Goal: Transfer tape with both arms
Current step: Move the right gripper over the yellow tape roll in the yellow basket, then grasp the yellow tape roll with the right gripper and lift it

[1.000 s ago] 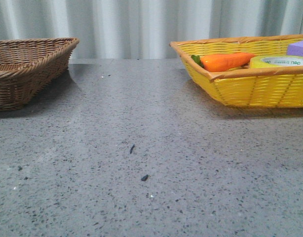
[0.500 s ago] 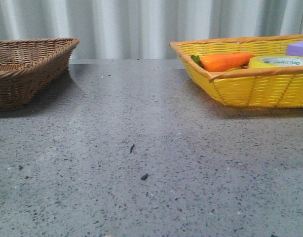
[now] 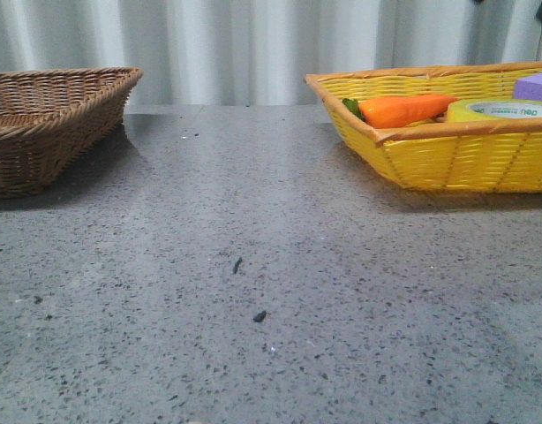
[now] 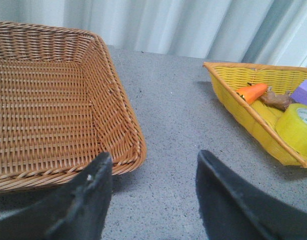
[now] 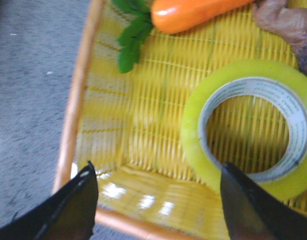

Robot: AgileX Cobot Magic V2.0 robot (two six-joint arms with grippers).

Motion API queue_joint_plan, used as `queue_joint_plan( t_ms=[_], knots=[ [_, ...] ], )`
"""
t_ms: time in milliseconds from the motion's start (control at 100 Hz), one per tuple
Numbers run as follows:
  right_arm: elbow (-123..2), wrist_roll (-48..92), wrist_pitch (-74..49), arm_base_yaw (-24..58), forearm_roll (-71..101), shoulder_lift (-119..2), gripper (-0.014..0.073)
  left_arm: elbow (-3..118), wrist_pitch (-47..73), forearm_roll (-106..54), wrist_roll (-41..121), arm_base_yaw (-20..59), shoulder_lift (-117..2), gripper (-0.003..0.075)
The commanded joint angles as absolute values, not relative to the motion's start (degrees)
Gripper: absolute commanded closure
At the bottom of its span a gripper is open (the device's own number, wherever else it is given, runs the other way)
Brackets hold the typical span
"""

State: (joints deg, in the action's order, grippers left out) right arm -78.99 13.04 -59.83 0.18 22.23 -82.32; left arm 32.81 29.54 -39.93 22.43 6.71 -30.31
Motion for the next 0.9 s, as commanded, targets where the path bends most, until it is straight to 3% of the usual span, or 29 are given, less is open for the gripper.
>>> queue_joint_plan(
  t_ms=[0,440,540,590,600,680,890],
  knots=[
    [-81.9,12.7,-57.1,0.2,22.4,-84.6,0.0153,35.0,27.3,-41.2,22.2,7.1,-30.9,0.037],
    [-81.9,12.7,-49.4,0.2,20.8,-96.8,0.0162,34.7,27.8,-41.1,22.2,7.1,-30.9,0.0373],
    [-81.9,12.7,-49.4,0.2,20.8,-97.6,0.031,34.6,27.8,-41.1,22.2,7.1,-30.9,0.0373],
    [-81.9,12.7,-49.3,0.2,20.8,-97.7,0.0435,34.6,27.8,-41.1,22.2,7.1,-30.9,0.0373],
    [-81.9,12.7,-49.3,0.2,20.8,-97.7,0.0491,34.6,27.8,-41.1,22.2,7.1,-30.9,0.0373],
    [-82.2,12.7,-48.8,0.2,20.8,-97.5,0.0665,34.6,27.8,-41.1,22.2,7.1,-30.9,0.0373],
    [-88.0,12.8,-48.3,1.1,20.9,-91.7,0.0652,34.6,27.9,-41.1,22.2,7.1,-30.9,0.0373]
  ],
)
